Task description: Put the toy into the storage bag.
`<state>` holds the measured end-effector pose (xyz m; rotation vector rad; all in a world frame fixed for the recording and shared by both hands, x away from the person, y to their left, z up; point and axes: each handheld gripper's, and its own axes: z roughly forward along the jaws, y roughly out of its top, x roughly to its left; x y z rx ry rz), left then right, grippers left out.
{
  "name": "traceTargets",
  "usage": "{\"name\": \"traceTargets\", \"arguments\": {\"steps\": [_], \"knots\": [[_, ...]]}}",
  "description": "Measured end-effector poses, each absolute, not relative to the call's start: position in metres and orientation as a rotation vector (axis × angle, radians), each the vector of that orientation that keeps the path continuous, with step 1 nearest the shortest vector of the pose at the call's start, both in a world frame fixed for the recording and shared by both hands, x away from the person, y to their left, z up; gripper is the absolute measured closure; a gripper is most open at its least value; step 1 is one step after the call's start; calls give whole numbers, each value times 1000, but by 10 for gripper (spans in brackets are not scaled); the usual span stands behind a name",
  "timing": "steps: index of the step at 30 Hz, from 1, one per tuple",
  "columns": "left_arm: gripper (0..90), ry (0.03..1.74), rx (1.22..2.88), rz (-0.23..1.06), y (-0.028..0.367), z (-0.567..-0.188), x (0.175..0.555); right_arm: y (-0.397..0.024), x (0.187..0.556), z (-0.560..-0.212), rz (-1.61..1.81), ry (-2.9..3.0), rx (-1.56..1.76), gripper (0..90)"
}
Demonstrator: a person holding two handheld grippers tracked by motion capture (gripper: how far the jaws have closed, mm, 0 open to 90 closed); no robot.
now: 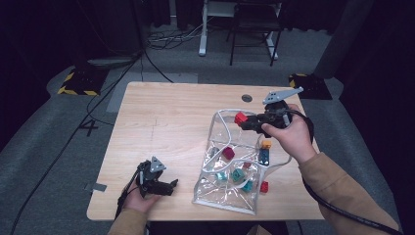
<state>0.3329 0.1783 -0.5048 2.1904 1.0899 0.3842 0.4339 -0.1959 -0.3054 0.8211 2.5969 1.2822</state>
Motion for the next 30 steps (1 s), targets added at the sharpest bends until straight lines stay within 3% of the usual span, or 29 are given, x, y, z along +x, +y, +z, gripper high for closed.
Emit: {"name": "traceTargets", "arguments": {"steps": [10,13,16,30], "knots": [[56,1089,2190,384,178,-505,333,-188,443,-329,1197,2674,913,655],[56,1089,2191,384,178,-505,333,-186,443,-334,1193,2672,946,489],[56,1088,2192,384,179,-505,333,-188,440,-333,1228,2620,926,388],[56,1087,2191,384,179,-505,333,-228,415,-298,1321,2464,874,382]]}}
